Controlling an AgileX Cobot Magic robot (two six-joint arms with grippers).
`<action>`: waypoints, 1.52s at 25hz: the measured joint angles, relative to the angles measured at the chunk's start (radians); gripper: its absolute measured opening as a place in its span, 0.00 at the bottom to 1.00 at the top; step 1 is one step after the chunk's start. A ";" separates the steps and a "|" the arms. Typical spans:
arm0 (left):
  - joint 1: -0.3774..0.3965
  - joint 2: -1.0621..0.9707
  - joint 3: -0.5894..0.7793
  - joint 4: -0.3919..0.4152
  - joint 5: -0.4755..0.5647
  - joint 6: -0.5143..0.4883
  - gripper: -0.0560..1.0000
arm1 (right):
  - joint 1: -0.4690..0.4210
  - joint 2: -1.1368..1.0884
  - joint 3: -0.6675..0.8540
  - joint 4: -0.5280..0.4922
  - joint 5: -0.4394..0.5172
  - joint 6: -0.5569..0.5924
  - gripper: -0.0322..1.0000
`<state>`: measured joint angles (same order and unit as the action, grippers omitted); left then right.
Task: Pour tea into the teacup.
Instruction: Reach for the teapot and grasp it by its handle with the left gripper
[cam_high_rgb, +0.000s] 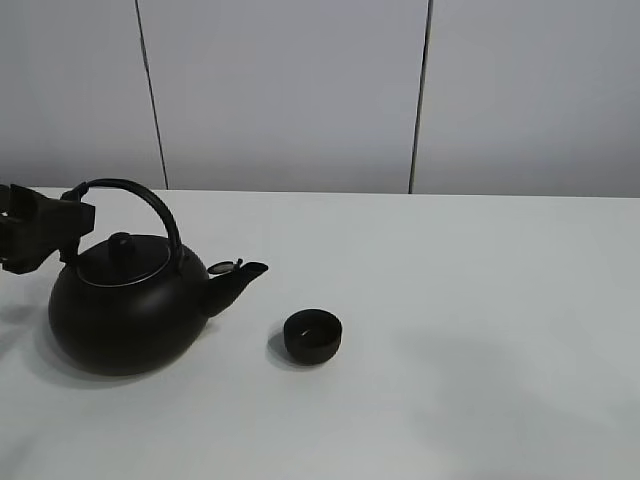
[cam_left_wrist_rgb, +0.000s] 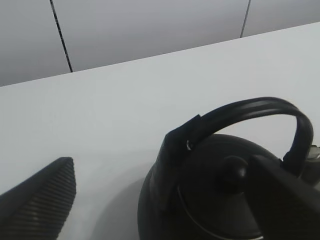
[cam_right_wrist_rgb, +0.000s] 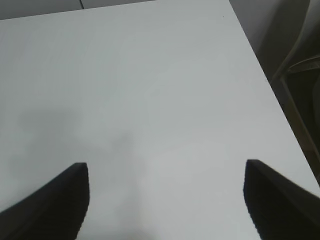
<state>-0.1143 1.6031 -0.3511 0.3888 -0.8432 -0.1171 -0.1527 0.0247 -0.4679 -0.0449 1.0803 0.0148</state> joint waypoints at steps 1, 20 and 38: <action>0.000 0.015 0.000 0.000 -0.020 0.000 0.67 | 0.000 0.000 0.000 0.000 0.000 0.000 0.59; 0.000 0.188 -0.041 -0.075 -0.221 0.175 0.63 | 0.000 0.000 0.000 0.000 0.000 0.000 0.59; 0.000 0.188 -0.052 -0.067 -0.182 0.176 0.54 | 0.000 0.000 0.000 0.000 -0.001 0.000 0.59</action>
<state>-0.1143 1.7906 -0.4035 0.3221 -1.0254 0.0588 -0.1527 0.0247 -0.4679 -0.0449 1.0796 0.0148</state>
